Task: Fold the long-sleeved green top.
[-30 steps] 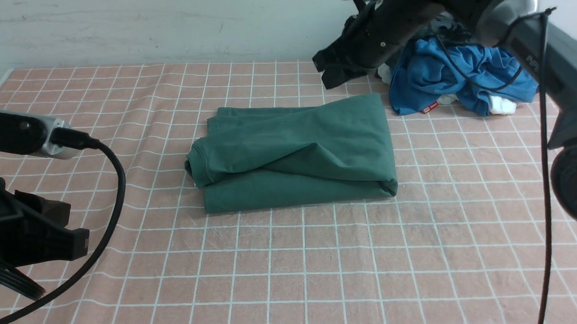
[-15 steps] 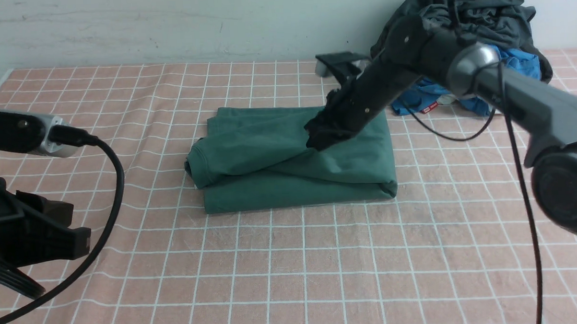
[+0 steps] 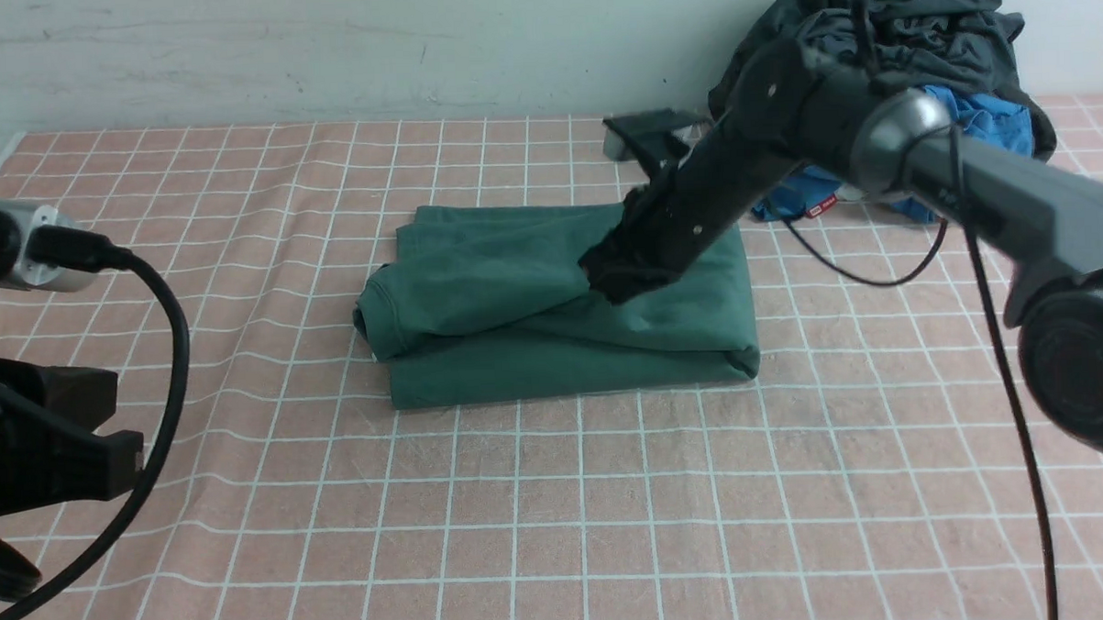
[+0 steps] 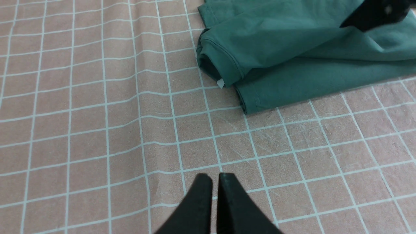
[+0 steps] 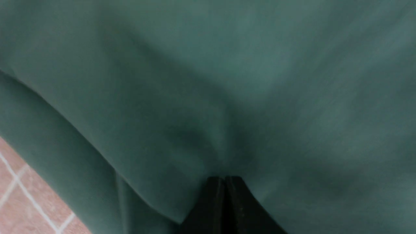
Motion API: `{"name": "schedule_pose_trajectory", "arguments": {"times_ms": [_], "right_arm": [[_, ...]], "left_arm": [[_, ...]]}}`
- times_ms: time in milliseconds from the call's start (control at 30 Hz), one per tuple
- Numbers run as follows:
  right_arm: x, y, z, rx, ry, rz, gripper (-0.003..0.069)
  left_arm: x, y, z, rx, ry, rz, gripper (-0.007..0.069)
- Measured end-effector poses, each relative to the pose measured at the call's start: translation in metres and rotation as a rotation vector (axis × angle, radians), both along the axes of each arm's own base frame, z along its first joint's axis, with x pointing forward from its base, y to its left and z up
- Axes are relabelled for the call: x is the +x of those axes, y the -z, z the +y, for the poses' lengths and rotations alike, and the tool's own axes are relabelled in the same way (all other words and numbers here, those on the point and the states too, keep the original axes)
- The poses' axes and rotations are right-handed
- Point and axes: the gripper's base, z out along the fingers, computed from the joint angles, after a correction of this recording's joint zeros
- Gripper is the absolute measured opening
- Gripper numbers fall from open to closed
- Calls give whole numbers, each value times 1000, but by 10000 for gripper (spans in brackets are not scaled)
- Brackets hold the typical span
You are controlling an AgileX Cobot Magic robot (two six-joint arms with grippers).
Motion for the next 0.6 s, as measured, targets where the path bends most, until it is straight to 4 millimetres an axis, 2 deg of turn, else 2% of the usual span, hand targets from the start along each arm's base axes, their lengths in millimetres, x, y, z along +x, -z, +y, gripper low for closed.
{"name": "schedule_pose_trajectory", "arguments": {"times_ms": [100,167,200,267,300,367,500,533,567,600], "right_arm": [[-7,-3,13,-2,-38,-9,-11],[-18,-27,26,-11,-87,-59,-11],[-19,-31,27,-14,-91,-70,-11],[-31,-67,31,-40,-132,-144,-11],[-31,-67,32,-40,-133,-144,-11],[-43,-106,23,-80,-136,-200,-11],[-64,-159,0,-130,-66,-269,-11],[-67,-165,-3,-136,-60,-280,-11],[-83,-189,-15,-155,-27,-317,-10],[-94,-204,-24,-168,-8,-343,-10]], "left_arm": [[0,1,0,1,1,4,16],[-1,3,0,9,0,5,16],[-1,3,1,9,0,5,16],[-1,2,1,18,2,2,16],[-1,2,1,18,2,2,16],[-4,-1,2,36,14,-21,16],[-25,-13,5,92,59,-154,16],[-27,-13,6,92,61,-164,16],[-40,-14,8,101,71,-239,16],[-46,-14,9,103,74,-276,16]]}}
